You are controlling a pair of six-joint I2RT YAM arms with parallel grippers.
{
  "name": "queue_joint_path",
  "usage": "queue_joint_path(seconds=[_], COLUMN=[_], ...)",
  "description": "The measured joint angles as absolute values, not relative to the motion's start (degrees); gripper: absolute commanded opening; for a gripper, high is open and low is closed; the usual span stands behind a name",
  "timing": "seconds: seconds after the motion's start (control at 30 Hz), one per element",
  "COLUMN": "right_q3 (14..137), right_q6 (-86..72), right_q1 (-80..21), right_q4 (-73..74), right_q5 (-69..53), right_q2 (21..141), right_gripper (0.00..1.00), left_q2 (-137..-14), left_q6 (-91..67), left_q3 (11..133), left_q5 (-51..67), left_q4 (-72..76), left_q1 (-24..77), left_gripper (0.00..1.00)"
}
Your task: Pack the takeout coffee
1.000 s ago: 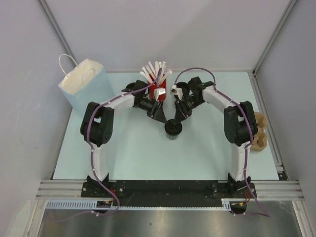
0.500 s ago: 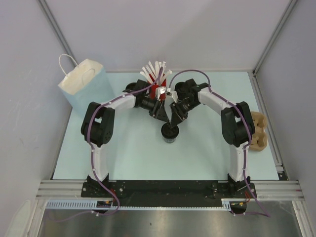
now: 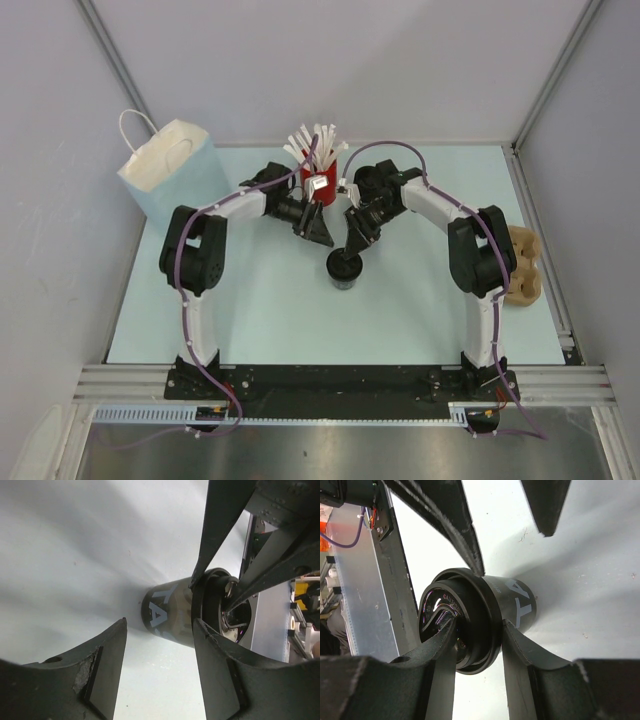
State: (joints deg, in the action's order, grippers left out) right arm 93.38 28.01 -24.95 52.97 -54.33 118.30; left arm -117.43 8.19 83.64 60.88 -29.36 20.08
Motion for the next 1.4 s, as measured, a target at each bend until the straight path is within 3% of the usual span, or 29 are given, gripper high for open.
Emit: queue_joint_path(seconds=[0.87,1.07,1.4], right_q3=[93.19,93.19,93.10], right_q6=[27.83,27.83,27.09], right_q1=[-24.91,-24.93,-24.97], right_q4=[53.41,53.39,52.90], right_q5=[-54.46,-54.48,-54.37], right_q2=[118.30,118.30,118.30], right_gripper=[0.37,0.37,0.36], left_q2=[-117.43,-117.43,-117.40], left_q6=[10.61,11.75,12.99], left_q3=[82.94,82.94,82.70], left_q5=[63.20,62.89,62.81], left_q4=[-31.33,-32.36,-33.65], left_q1=[21.74,21.67,21.71], left_gripper=[0.62,0.60,0.48])
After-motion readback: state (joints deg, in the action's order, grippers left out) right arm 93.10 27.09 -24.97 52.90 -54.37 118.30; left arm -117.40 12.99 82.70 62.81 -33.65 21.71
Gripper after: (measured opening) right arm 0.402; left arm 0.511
